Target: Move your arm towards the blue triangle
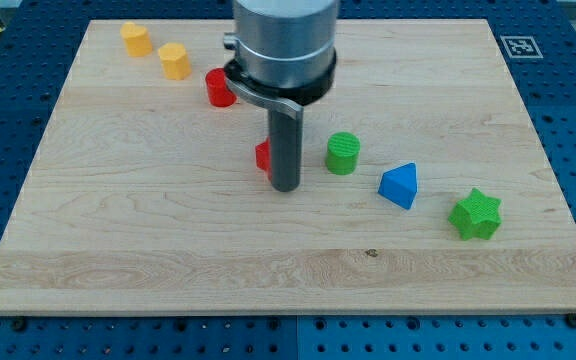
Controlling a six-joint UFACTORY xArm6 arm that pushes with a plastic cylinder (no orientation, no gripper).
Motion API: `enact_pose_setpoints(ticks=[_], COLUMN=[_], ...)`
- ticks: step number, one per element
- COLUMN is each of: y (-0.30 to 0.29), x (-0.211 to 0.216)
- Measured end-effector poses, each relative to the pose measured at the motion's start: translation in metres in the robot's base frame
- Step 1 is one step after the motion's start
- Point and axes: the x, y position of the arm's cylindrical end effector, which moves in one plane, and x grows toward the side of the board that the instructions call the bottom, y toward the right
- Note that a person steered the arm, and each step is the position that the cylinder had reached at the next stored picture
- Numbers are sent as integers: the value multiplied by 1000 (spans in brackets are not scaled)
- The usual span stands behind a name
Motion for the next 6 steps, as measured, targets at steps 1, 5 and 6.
enact_pose_setpoints(ticks=[1,5,6], y=[-10,4,5], x=[-9,-9,-9])
